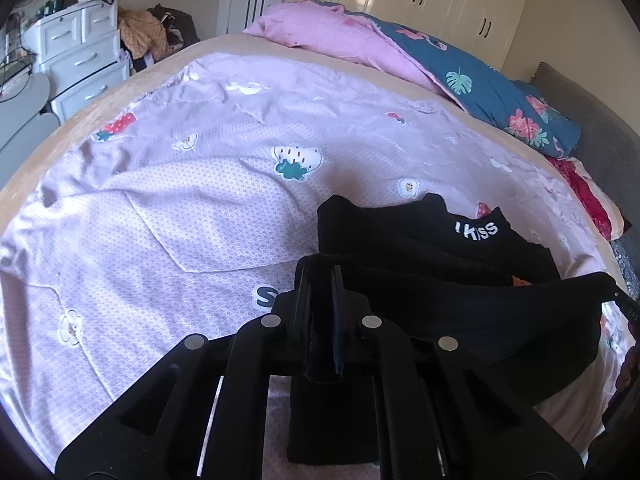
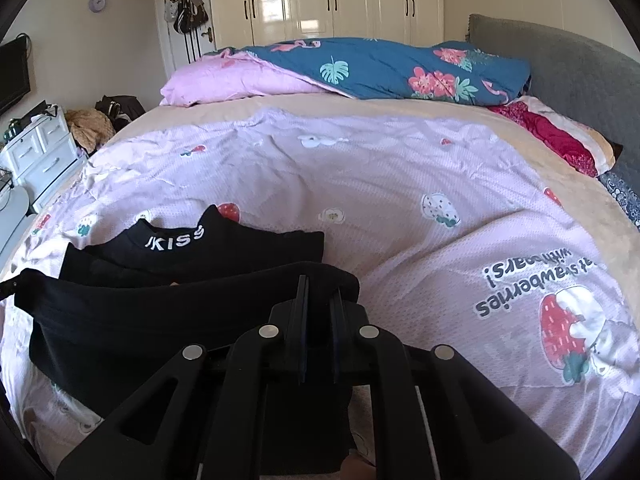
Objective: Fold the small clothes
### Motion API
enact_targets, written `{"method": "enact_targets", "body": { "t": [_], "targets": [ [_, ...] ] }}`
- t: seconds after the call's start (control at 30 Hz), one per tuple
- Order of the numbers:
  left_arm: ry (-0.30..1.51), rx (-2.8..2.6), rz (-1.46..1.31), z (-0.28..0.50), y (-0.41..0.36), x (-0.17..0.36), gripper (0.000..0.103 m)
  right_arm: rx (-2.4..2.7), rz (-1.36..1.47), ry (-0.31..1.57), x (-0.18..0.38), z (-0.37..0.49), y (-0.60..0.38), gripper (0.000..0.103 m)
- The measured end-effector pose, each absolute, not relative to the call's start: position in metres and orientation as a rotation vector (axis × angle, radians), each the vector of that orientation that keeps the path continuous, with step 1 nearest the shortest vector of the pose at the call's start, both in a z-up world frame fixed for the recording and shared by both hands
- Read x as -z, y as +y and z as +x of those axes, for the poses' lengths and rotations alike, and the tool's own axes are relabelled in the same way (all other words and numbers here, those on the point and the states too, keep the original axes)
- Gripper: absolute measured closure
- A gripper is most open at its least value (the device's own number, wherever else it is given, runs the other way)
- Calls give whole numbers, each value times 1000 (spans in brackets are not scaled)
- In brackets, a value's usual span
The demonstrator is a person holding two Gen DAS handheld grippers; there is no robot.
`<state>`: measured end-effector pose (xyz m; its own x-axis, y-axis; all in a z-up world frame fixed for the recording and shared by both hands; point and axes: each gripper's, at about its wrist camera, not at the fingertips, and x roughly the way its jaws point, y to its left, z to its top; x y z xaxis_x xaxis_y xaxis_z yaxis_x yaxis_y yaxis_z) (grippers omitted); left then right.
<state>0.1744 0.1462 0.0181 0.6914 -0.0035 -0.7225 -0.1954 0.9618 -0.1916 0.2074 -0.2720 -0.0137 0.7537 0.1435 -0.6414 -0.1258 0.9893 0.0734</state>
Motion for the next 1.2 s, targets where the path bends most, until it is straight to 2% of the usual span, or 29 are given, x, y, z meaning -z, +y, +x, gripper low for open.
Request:
{"method": "enact_targets", "body": {
  "t": [0.17,0.23,0.27,0.3,0.53,0.67,0.93,1.07,1.2],
  "targets": [
    [789,-116,-270,177,146,-18,96,-133,44,734,23,216,-270,90],
    [767,-129,-260,173,146,-23,95,-137,48,731,24,215,-269,80],
    [756,-133,-259,171,146,-25,95,-136,46,726,24,214,-268,72],
    [745,-137,-260,168,148,-28,95,-136,42,718,23,212,-268,70],
    [712,-87,-225,139,134,-41,95,-137,24,655,12,188,-265,70],
    [763,-50,-169,127,117,-28,95,-169,12,636,9,166,-258,71],
    [893,-70,-71,148,94,18,96,-164,-106,817,50,171,-221,79],
    [885,-100,-49,165,91,22,96,-149,-95,889,73,196,-216,80],
    [882,-125,-84,192,97,21,96,-150,-80,884,75,223,-209,80]
  ]
}}
